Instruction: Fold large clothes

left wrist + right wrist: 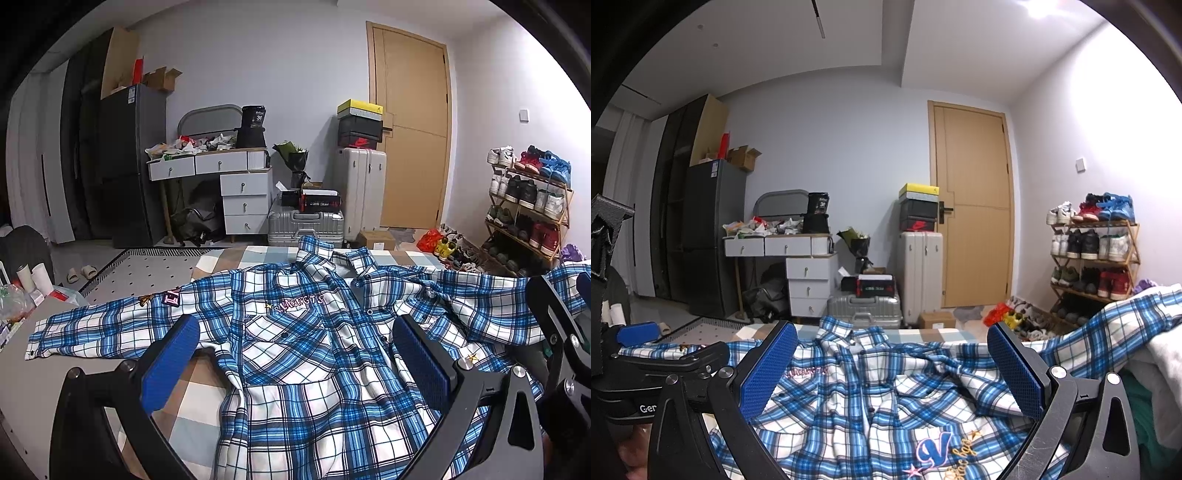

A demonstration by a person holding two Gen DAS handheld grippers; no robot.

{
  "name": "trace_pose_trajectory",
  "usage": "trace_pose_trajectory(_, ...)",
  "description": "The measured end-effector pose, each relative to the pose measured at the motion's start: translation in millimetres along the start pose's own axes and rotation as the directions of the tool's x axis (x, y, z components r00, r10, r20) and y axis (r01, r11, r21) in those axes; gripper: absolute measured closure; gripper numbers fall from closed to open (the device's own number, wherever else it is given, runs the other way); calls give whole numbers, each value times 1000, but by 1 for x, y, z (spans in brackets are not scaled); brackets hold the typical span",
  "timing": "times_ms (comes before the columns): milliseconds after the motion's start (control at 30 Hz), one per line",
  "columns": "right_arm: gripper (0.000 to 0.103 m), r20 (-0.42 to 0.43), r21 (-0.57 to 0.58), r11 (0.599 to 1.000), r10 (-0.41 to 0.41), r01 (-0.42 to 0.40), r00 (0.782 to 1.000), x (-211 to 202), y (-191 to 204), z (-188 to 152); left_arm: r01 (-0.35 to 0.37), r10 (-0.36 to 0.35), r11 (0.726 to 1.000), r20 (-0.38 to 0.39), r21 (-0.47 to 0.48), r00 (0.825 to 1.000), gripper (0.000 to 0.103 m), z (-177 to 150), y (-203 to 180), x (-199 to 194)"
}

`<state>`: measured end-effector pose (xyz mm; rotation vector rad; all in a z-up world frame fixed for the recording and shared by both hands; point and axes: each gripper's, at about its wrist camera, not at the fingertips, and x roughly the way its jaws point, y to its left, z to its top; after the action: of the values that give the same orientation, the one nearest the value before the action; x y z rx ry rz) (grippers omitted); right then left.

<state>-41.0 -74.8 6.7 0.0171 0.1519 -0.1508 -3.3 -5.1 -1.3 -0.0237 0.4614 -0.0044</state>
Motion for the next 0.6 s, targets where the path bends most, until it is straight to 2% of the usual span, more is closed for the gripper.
trace_pose_trajectory(433, 0, -9, 6, 1000, -17, 17, 1000, 2, -3, 0, 1, -1, 1000, -2, 0, 1000, 1, 0, 0, 0)
trace_pose_trajectory(600, 0, -42, 20, 999, -29, 30, 999, 4, -8, -4, 11, -12, 1000, -14, -3, 1000, 1, -2, 1, 4)
